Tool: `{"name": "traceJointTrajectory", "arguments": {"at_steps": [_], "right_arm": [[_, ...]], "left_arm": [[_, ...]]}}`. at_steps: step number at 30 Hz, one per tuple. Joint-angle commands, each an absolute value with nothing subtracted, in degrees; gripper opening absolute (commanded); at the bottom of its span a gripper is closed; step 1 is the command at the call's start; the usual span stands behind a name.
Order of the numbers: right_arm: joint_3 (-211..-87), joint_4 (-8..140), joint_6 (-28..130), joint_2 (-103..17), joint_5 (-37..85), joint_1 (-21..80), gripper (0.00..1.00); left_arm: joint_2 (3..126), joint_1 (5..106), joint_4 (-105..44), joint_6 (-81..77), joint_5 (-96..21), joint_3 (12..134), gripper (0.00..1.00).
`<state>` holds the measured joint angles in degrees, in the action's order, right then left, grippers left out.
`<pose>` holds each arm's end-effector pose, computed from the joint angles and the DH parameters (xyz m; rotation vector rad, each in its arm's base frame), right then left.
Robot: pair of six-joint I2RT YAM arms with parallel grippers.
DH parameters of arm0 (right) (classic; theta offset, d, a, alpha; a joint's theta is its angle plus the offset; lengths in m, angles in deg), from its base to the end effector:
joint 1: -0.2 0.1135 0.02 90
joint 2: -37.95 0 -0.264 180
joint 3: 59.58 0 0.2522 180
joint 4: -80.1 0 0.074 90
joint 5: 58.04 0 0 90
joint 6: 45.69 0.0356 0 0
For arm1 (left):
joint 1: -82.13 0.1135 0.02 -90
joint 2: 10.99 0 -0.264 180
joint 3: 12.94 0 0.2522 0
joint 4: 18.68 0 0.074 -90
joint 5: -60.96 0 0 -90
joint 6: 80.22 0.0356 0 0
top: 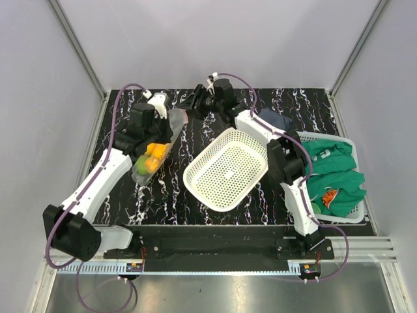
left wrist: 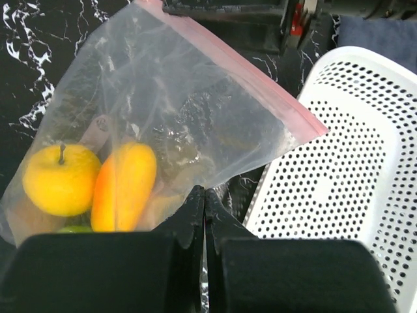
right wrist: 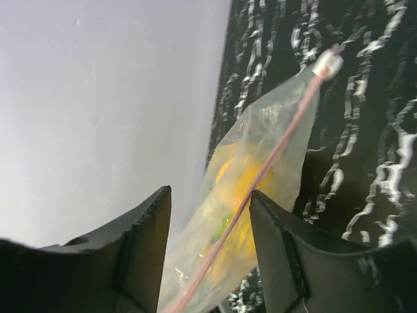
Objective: Open the zip-top bag and remove the fake food
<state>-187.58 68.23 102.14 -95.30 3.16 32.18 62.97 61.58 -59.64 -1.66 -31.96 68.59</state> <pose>0.4596 0.3072 0.2517 0.0819 2.1398 1.4792 0.2695 -0.1030 0.3402 0.2027 2.1675 -0.3764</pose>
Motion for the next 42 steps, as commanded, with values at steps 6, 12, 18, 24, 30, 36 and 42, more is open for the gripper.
{"name": "traceJointTrajectory", "arguments": {"at_steps": [6,12,18,24,30,36,42], "right_arm": [[-191.21,71.53,106.19,-91.96,0.4,35.7,0.2],[-190.23,70.04,105.58,-89.32,2.6,37.72,0.0],[-188.13,66.6,102.5,-84.84,8.21,39.74,0.0],[-187.25,60.37,100.39,-80.44,14.89,41.85,0.0],[-188.74,54.65,100.74,-77.89,21.92,44.93,0.0],[-190.94,51.31,102.76,-77.8,26.95,47.83,0.0],[-189.44,50.96,102.15,-75.96,28.18,48.18,0.02]], "left_arm": [[54.94,61.74,-57.31,-3.31,-31.94,64.03,0.0],[52.3,61.74,-58.89,-3.66,-31.93,63.4,0.04],[48.0,61.74,-59.16,-3.49,-35.54,64.8,0.69],[49.83,60.78,-60.38,-1.91,-34.15,69.2,0.93],[51.77,57.88,-60.83,-0.85,-26.86,71.66,0.92],[52.99,57.61,-62.49,-0.24,-24.21,72.98,0.84],[53.35,57.87,-66.01,-0.24,-19.55,73.77,0.27]]}}
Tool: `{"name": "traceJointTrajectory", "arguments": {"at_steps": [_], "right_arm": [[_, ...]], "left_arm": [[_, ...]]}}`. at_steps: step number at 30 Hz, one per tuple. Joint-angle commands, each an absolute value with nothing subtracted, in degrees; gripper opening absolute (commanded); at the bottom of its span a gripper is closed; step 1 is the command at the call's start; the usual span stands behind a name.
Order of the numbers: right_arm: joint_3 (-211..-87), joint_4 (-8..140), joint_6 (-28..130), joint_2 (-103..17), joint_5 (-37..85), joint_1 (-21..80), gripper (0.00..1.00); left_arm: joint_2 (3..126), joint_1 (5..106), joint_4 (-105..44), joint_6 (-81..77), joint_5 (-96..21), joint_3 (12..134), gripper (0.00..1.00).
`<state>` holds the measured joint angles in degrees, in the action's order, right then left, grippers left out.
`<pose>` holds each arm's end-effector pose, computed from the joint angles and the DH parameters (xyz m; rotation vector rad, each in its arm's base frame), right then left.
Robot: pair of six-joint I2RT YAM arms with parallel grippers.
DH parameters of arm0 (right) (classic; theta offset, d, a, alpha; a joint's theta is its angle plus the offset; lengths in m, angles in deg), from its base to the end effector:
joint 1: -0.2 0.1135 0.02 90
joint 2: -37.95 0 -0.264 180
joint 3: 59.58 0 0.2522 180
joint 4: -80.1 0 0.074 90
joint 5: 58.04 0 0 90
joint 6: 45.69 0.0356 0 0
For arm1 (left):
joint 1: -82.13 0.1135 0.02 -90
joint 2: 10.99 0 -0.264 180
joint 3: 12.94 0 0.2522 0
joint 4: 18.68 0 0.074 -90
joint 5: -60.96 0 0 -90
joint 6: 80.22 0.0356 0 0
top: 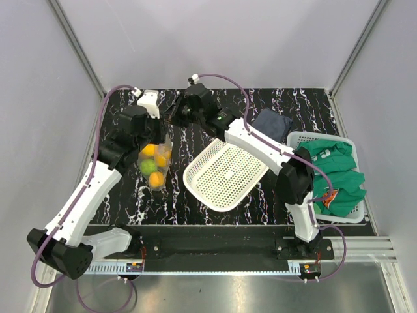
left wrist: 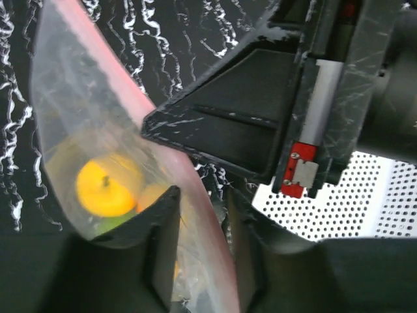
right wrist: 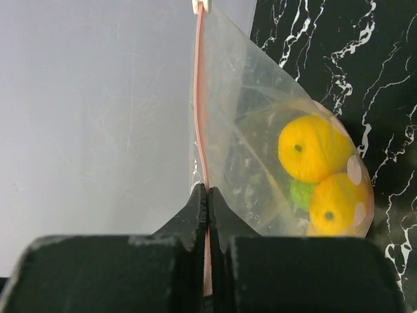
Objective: Open the zip-top bag and remove the fake food
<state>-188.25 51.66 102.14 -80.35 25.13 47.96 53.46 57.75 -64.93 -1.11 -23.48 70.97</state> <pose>0.3311 0.3709 0.3574 0.0950 2.1275 1.3064 0.2215 -0.0966 0.3864 0.1797 2.0402 -0.2869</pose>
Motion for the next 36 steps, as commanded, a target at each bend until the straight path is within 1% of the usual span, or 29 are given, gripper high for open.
{"name": "traceJointTrajectory", "arguments": {"at_steps": [1,2,3,5,6,8,9,13,16,22,24,29,30,32,33,34,36], "right_arm": [[-189.45,50.87,101.8,-75.52,28.09,48.1,0.04],[-189.36,50.87,100.93,-75.08,28.27,48.1,0.08],[-189.27,50.96,100.13,-74.82,28.44,48.01,0.18],[-189.01,50.78,97.33,-73.5,28.27,47.66,0.31],[-188.31,50.78,96.44,-72.89,28.36,47.31,0.49],[-187.69,50.25,94.08,-71.57,28.44,46.08,0.64],[-186.73,50.25,93.63,-71.13,28.62,45.64,0.75],[-186.11,49.99,93.27,-71.03,26.69,43.27,0.8],[-188.65,49.03,92.66,-73.3,25.55,43.17,0.84],[-201.03,41.92,92.04,-81.92,22.47,43.18,0.85],[-202.88,41.29,92.21,-83.07,22.29,43.26,0.82],[-203.68,40.76,93.44,-84.83,21.42,43.26,0.64],[-204.21,40.85,93.62,-85.18,21.15,43.35,0.52],[-204.39,40.67,93.97,-84.92,21.32,43.44,0.43],[-203.95,40.59,93.97,-84.14,21.67,43.61,0.35],[-203.69,40.32,93.97,-83.78,22.11,43.87,0.31],[-202.81,40.15,93.89,-82.38,23.17,44.14,0.21]], "left_arm": [[53.26,57.96,-66.27,-0.15,-19.55,74.03,0.11],[53.35,58.05,-66.36,0.11,-19.63,74.12,0.04],[53.35,58.14,-66.62,0.29,-19.46,74.39,0.0],[53.35,58.4,-67.24,1.51,-19.72,75.18,0.0],[53.35,58.58,-67.42,1.87,-19.9,75.44,0.0],[52.91,58.93,-67.68,3.44,-22.77,75.97,0.0],[52.56,59.19,-67.6,3.89,-24.02,76.06,0.0],[50.89,59.28,-66.89,5.21,-28.24,76.06,0.0],[50.36,59.28,-66.98,6.0,-31.67,76.06,0.0],[48.69,59.37,-67.68,6.35,-35.1,74.66,0.0],[47.91,59.28,-68.21,6.44,-35.45,74.39,0.0],[46.67,59.37,-68.82,7.05,-36.51,73.77,0.0],[46.67,59.28,-69.0,7.14,-36.51,73.69,0.0],[46.58,59.37,-69.61,7.49,-35.37,73.6,0.0],[46.58,59.28,-69.79,7.58,-34.84,73.42,0.0],[46.58,59.37,-69.97,7.58,-34.32,73.51,0.0],[46.84,59.37,-69.97,7.24,-31.95,73.77,0.19]]}}
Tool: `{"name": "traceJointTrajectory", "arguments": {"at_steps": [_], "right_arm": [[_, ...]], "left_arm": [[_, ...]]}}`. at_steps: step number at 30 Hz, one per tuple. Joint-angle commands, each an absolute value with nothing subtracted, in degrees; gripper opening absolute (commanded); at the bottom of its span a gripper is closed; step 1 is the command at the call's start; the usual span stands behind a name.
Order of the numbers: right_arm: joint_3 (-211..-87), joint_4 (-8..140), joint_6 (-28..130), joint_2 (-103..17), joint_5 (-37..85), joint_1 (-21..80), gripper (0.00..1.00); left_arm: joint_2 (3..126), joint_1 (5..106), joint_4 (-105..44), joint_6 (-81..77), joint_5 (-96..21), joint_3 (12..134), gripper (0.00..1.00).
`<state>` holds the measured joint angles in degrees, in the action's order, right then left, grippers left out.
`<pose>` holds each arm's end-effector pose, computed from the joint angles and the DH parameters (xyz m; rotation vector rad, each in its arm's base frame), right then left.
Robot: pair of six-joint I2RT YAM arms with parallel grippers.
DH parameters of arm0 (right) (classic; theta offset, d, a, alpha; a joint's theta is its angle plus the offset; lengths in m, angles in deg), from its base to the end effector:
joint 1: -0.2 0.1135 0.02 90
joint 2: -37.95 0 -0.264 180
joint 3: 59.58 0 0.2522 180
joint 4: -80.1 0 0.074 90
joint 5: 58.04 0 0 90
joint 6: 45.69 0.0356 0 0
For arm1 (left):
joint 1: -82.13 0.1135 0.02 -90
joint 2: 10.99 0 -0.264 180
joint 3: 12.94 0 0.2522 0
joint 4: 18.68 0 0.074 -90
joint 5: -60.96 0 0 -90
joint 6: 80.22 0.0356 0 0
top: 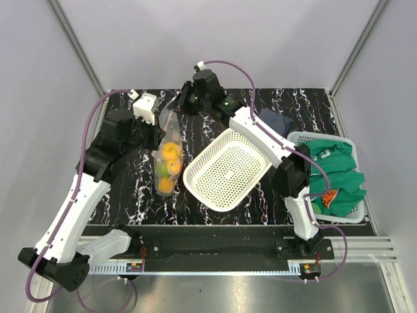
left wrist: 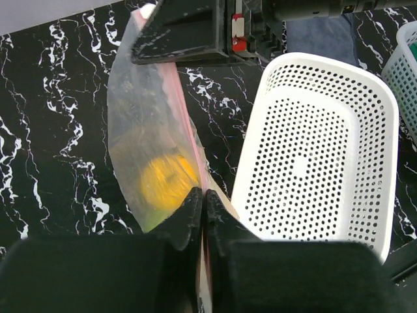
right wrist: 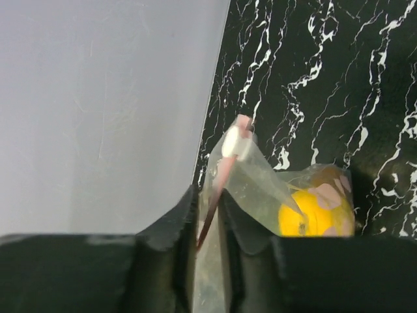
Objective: Open the zip-top bag and remove the fake food
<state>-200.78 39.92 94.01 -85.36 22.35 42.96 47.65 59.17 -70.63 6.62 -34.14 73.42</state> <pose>0.3674 0.3479 0.3702 0.0092 2.1638 1.1722 0.1882 -0.0831 0.4113 0.4029 1.9715 -0.3811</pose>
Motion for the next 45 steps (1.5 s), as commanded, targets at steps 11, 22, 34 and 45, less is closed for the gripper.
{"name": "traceJointTrajectory", "arguments": {"at_steps": [11,22,34,45], "right_arm": [[-200.61,36.9,98.62,-78.24,31.16,46.51,0.06],[-199.82,36.8,101.98,-77.19,31.17,46.95,0.17],[-191.68,44.87,64.12,-68.5,17.98,38.97,0.94],[-163.79,73.72,40.9,-58.99,-31.31,23.05,1.0]], "left_arm": [[56.68,58.84,-69.79,5.04,-31.24,82.39,0.73],[59.24,58.75,-69.53,5.3,-21.13,82.82,0.22],[58.71,65.52,-68.65,6.79,-40.0,81.42,0.0],[58.54,70.79,-63.65,9.43,-72.88,79.58,0.0]]}}
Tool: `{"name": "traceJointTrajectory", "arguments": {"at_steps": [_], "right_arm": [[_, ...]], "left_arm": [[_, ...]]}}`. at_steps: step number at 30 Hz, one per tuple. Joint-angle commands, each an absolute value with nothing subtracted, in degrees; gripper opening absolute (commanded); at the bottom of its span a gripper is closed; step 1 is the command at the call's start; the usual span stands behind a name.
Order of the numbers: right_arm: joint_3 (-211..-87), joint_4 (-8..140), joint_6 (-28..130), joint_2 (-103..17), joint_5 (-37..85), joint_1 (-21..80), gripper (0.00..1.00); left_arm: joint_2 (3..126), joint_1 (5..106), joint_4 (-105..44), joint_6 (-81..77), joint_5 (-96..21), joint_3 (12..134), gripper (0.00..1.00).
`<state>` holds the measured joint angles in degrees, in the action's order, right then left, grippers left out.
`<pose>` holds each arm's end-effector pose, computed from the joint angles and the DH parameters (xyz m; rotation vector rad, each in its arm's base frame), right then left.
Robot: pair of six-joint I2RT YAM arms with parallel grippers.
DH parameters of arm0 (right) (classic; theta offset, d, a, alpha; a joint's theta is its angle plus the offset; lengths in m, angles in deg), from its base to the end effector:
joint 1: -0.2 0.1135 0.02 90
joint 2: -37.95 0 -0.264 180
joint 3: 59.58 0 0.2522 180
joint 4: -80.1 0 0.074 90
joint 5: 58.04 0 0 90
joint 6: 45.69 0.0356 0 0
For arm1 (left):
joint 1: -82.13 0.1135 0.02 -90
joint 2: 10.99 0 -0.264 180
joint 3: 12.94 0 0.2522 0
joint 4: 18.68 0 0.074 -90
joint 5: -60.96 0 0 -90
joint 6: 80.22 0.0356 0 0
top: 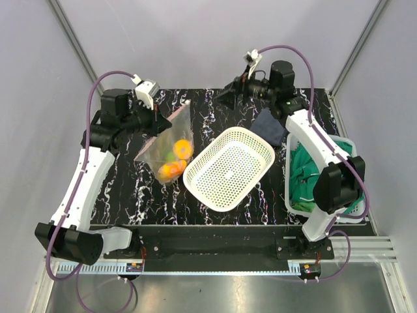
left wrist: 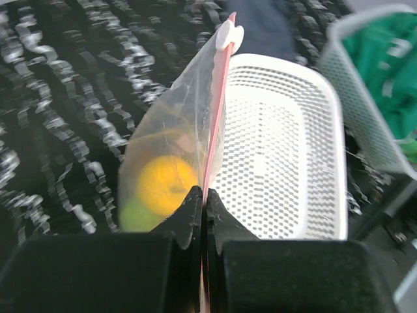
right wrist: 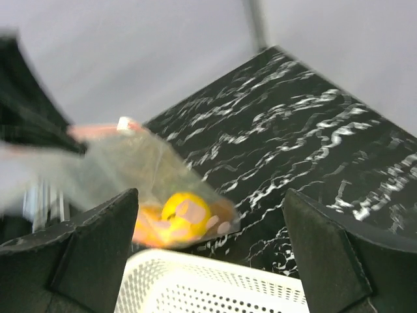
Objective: Open the zip-top bag and remove the fake food
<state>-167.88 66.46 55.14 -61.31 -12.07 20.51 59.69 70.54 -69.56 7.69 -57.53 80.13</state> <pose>0.3767 0.1658 0.4057 -0.7387 1.5697 1.0356 0.2497 -0.0685 0.4085 0.4770 2.0113 -0.6601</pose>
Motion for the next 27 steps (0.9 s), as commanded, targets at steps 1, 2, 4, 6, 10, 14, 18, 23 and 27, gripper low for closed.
{"name": "traceJointTrajectory", "arguments": {"at_steps": [1,2,4,6,10,14,18,23,27], "right_arm": [[-162.13,74.42,40.63,-59.17,-32.54,23.05,1.0],[-161.33,76.77,41.06,-59.78,-33.86,22.96,1.0],[-157.83,83.61,45.34,-60.48,-35.97,23.05,1.0],[-155.88,97.23,54.57,-62.5,-39.13,23.05,1.0],[-154.91,113.77,67.76,-66.72,-42.92,23.05,1.0],[-156.57,127.05,79.54,-70.41,-43.98,23.31,1.0],[-158.77,127.95,80.52,-72.53,-42.4,23.4,1.0],[-159.91,126.9,80.26,-73.41,-40.55,23.84,0.98],[-162.63,125.49,80.53,-75.07,-40.2,25.24,0.94]], "left_arm": [[59.15,70.79,-63.55,9.43,-72.98,79.75,0.0],[59.67,71.06,-63.55,9.34,-72.9,79.92,0.0],[61.16,71.58,-63.55,8.47,-75.08,80.19,0.0],[61.96,71.59,-63.55,7.94,-76.66,80.63,0.0],[62.49,71.67,-63.55,7.41,-77.99,81.24,0.0],[62.84,71.76,-63.73,6.71,-78.52,81.51,0.0],[62.49,71.85,-64.25,6.44,-79.05,81.16,0.0],[61.79,71.85,-64.34,5.92,-79.49,80.1,0.0],[61.44,71.85,-64.43,5.65,-79.66,79.93,0.0]]}}
